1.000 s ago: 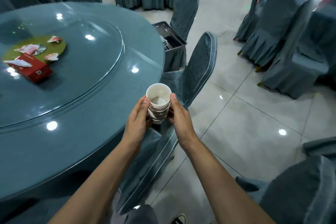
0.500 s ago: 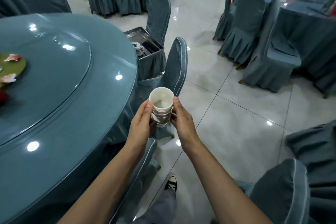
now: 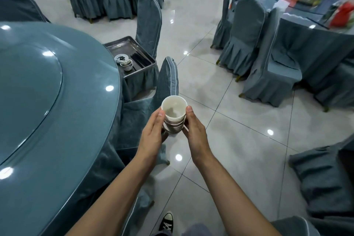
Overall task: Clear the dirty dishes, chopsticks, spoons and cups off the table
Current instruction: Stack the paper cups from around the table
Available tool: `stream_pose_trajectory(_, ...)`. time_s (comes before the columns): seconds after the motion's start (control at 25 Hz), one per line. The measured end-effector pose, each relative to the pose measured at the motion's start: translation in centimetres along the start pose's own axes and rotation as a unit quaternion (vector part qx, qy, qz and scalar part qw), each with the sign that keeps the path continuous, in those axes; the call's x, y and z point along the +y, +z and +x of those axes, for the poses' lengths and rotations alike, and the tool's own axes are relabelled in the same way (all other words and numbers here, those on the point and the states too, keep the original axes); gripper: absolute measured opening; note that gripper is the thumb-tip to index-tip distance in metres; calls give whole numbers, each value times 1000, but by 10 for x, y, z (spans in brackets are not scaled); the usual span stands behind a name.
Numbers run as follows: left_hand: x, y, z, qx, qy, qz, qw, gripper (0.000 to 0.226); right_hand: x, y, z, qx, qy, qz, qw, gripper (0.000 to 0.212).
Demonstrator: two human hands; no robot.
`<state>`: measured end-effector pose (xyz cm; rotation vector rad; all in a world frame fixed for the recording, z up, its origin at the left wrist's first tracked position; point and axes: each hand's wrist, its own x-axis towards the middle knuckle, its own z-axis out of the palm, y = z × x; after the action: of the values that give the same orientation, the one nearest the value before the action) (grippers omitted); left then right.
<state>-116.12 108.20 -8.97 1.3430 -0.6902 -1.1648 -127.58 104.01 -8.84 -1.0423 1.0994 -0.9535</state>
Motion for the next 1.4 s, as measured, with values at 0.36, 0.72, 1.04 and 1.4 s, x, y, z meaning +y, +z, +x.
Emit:
stream_pose_trajectory(0.36, 16, 67, 91, 34, -11, -14, 999, 29, -19, -43, 116, -37, 4, -24, 999, 53)
stream_pose_trajectory(0.72, 28, 152, 189, 131, -7, -36, 991, 67, -65, -98, 244, -129, 12, -34, 991, 40)
stream_pose_trajectory(1.04, 43, 191, 264, 152, 5, -38, 988, 53, -84, -117, 334, -164, 24, -29, 986, 47)
stream_pose_trajectory(1.4, 70, 178, 413, 180, 7, -82, 980, 28, -109, -71, 479, -180, 10, -53, 982, 36)
